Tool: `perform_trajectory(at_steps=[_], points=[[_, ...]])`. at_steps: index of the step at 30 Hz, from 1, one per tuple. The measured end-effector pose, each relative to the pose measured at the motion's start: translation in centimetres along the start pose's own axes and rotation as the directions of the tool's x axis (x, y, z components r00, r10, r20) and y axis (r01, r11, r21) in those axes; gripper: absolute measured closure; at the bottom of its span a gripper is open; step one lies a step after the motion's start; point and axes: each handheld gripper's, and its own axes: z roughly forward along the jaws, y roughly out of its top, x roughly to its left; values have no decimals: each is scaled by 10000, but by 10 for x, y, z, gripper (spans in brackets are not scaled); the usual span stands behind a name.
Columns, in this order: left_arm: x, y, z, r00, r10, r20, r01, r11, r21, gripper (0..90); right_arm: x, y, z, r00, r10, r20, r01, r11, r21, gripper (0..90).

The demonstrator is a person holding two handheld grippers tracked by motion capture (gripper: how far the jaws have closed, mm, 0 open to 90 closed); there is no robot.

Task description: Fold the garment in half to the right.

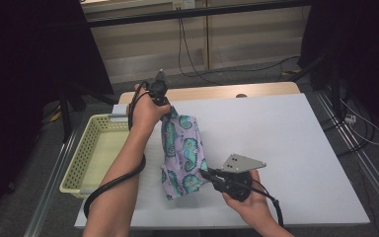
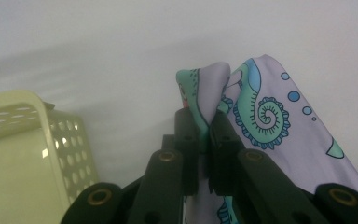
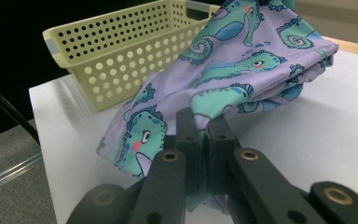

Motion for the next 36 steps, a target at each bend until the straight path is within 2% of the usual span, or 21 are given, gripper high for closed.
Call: perform_trajectory(at_steps=[8,15,17,36], points=[[0,5,-9,10000,37,-25,-37,10000,83,845,3,5,1,10000,-71,-27,70,9999,-112,873],[0,8,-12,9998,204,-61,-203,9997,129,846,2,5,4,9999,75,-79,-76,9999,-151,873],[0,8,-13,9999,94,-116,-92,9999,144,846,3,5,5,9999,68,-89,-69,9998,-163,873],[8,9,-25,9998,129,-177,-127,9999,90,846,14,13,13,9999,122,-122,-128,9988,-478,874]])
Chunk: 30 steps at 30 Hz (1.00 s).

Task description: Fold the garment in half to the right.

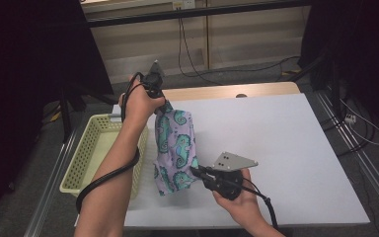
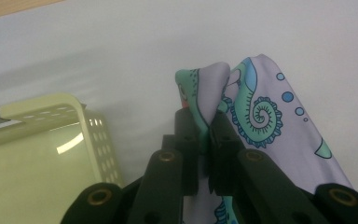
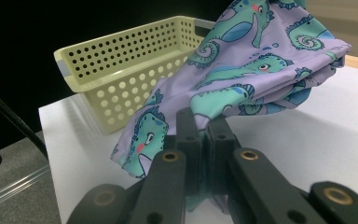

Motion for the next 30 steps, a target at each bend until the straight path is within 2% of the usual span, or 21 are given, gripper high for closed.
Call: perform_trajectory(at_steps=[8,18,22,30], points=[[4,1,-6,10000,-75,-65,75,10000,-13,846,3,5,1,10000,-43,-73,42,9999,-149,874],[5,3,-11,9999,128,-106,-127,9999,27,845,7,10,3,9997,-93,-217,88,9997,-220,874],[5,5,-14,9999,10,-129,-10,10000,64,846,8,11,4,9997,-100,-212,95,9997,-224,874],[4,8,-22,9998,165,-142,-164,9999,20,845,8,15,3,9996,-102,-269,94,9995,-293,874]])
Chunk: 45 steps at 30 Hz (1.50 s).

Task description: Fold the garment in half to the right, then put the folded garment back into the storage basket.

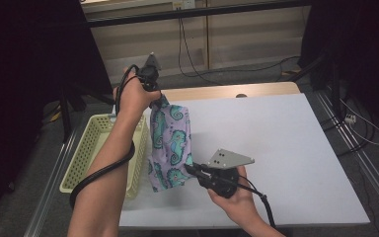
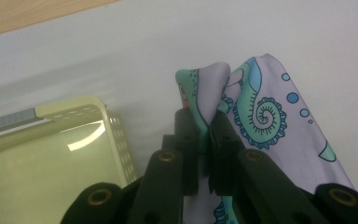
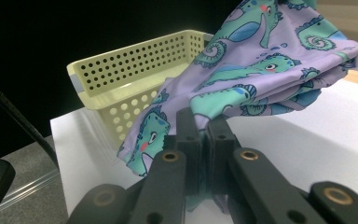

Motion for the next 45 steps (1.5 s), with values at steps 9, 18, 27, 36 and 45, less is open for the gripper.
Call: perform_trajectory(at_steps=[9,18,27,36,45], points=[[-1,1,-2,10000,15,-23,-15,9999,112,846,4,5,1,9999,-81,-122,81,10000,-46,874],[0,2,-5,9999,105,-67,-104,9997,200,845,6,5,2,9997,-115,-196,114,9999,-32,874],[3,3,-12,9999,138,-32,-138,9997,185,845,10,9,6,9993,-213,-306,211,9998,-57,874],[7,2,-17,9999,96,-109,-94,9999,137,845,14,10,11,9986,-277,-459,273,9996,-75,875],[10,3,-26,9998,102,-183,-100,9999,126,845,18,15,15,9975,-379,-595,368,9991,-194,875]])
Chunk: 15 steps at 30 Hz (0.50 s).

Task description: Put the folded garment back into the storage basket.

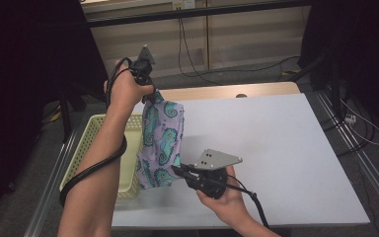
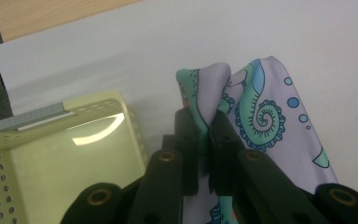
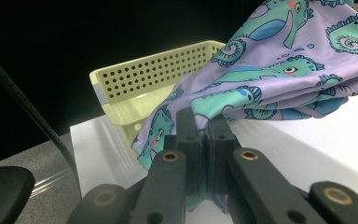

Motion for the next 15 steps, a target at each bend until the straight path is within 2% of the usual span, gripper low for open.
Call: perform_trajectory(at_steps=[10,13,15], points=[[3,2,-10,10000,80,-38,-80,9999,-76,845,1,9,1,10000,-28,-29,27,9998,-175,875],[3,3,-13,10000,-36,-28,36,9999,-157,845,2,11,1,10000,-57,-42,56,9998,-209,875],[4,3,-15,9999,61,-89,-62,9999,-88,845,2,12,1,10000,-87,-32,86,9997,-240,875]])
